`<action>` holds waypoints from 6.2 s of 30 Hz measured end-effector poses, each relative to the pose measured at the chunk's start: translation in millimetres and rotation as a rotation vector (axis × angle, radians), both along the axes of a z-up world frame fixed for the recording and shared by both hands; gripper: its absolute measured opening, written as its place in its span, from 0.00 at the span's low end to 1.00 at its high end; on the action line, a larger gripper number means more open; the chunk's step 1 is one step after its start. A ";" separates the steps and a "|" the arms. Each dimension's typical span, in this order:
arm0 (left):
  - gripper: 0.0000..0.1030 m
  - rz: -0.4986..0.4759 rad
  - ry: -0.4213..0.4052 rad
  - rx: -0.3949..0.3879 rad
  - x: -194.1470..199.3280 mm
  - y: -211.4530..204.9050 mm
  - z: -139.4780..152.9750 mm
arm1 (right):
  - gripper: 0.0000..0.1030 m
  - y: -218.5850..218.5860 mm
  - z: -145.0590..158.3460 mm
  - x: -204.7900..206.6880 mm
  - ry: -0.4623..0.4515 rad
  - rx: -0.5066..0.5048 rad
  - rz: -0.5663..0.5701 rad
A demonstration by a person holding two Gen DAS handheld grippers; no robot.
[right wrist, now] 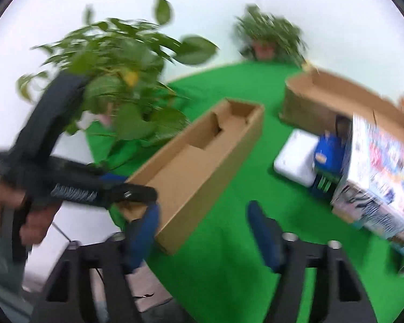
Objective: Organize rigid objects
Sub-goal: 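Grasp the insert's other end with the right gripper while the left gripper holds it, then lower the insert into the open cardboard box with both grippers and release, then grasp the colourful board-game box with the left gripper and lift it, then carry the board-game box into the cardboard box and lay it flat, open left gripper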
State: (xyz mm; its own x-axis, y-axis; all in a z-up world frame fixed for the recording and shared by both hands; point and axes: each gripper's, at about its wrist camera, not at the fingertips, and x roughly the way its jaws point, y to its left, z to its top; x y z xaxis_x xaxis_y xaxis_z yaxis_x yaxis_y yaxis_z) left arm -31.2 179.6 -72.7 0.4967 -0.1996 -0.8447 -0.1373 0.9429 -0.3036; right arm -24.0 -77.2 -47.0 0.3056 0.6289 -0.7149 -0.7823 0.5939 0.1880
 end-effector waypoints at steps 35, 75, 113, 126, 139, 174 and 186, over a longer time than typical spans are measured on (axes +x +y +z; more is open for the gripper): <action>0.11 -0.239 -0.330 0.242 248.8 -73.8 192.5 | 0.16 -23.8 184.6 255.1 -0.129 0.082 -0.425; 0.21 -0.153 -0.200 0.297 267.0 -24.9 93.0 | 0.70 57.6 25.2 401.0 0.197 -0.007 -0.408; 0.85 -0.392 -0.050 -0.205 172.9 -130.5 25.5 | 0.97 -99.9 -20.0 203.4 0.154 -0.026 -0.371; 0.65 -0.368 -0.074 -0.201 158.1 -117.4 21.8 | 1.00 -91.3 -28.7 207.2 0.147 -0.029 -0.399; 0.59 -0.370 -0.224 -0.043 134.0 -126.5 44.2 | 0.92 -91.1 -27.5 186.3 0.060 0.030 -0.476; 0.59 -0.337 -0.426 0.014 180.4 -116.1 134.2 | 0.88 -69.7 87.3 233.5 -0.131 0.066 -0.475; 0.59 -0.342 -0.391 0.014 212.0 -118.6 132.6 | 0.88 -62.3 82.4 239.5 -0.108 0.052 -0.467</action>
State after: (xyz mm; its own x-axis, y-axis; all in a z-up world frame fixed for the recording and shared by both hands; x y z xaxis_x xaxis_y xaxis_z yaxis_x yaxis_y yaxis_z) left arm 180.8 60.9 59.9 0.6839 -0.3959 -0.6128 0.3006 0.9183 -0.2578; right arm 215.5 -139.6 35.4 0.6349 0.4411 -0.6343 -0.4510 0.8782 0.1592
